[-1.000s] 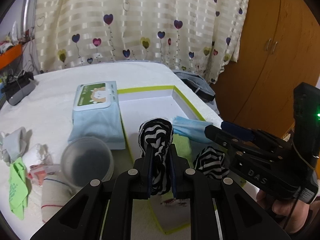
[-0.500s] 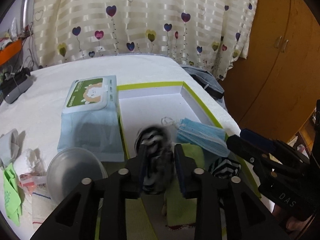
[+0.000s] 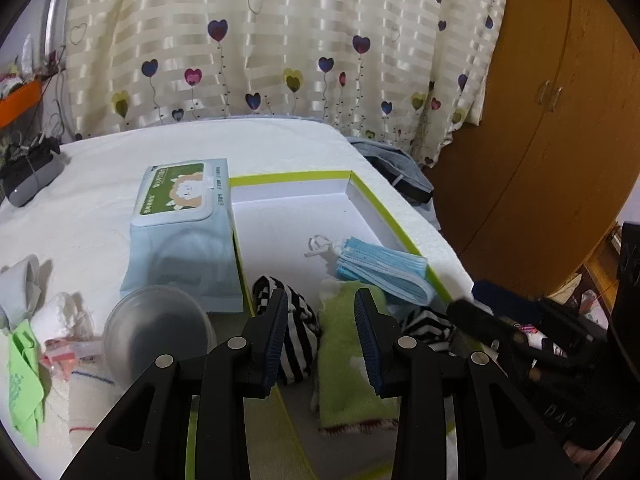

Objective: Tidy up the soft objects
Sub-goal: 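Lower blue mask into box with right gripper while left gripper lowers striped roll, then withdraw both open grippers from the box back over the table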

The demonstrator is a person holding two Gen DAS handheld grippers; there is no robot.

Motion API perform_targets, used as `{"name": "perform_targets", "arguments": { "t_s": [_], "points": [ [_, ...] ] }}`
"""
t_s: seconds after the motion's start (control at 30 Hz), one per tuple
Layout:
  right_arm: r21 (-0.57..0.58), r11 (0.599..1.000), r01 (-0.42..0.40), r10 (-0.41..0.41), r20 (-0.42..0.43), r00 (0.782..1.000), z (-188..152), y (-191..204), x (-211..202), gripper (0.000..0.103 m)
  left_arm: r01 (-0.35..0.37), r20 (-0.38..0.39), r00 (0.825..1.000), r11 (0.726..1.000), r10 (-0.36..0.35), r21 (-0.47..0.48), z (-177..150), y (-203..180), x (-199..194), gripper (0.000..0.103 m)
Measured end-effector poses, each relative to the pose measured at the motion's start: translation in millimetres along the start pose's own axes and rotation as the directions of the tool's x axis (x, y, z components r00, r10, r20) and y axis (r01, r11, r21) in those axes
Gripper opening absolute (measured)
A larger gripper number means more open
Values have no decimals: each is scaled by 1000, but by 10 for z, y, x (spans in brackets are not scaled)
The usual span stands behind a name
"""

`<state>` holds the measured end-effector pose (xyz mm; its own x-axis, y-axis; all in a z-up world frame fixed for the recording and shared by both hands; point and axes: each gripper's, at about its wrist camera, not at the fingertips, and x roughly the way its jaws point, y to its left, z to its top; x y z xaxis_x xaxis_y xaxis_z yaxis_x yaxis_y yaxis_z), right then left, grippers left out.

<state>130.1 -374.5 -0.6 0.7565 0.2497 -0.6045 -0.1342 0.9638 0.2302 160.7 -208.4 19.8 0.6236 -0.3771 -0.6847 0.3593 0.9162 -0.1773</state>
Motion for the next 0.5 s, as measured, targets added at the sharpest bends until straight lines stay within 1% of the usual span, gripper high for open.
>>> {"name": "perform_targets", "arguments": {
  "t_s": [0.17, 0.27, 0.37, 0.5],
  "points": [
    [-20, 1000, -17, 17, -32, 999, -151, 122, -91, 43, 11, 25, 1000, 1000, -12, 7, -44, 8, -206, 33],
    [-34, 999, -12, 10, -59, 998, -231, 206, -98, 43, 16, 41, 999, 1000, -16, 4, -87, 32, -336, 33],
    [-51, 999, -10, 5, -101, 995, -296, 300, -48, 43, 19, 53, 998, 1000, -19, -1, -123, 76, -445, 33],
    [-76, 997, 9, -21, -165, 986, -347, 415, 112, 43, 11, 70, 998, 1000, -10, -18, -155, 187, -566, 33]
  ]
}}
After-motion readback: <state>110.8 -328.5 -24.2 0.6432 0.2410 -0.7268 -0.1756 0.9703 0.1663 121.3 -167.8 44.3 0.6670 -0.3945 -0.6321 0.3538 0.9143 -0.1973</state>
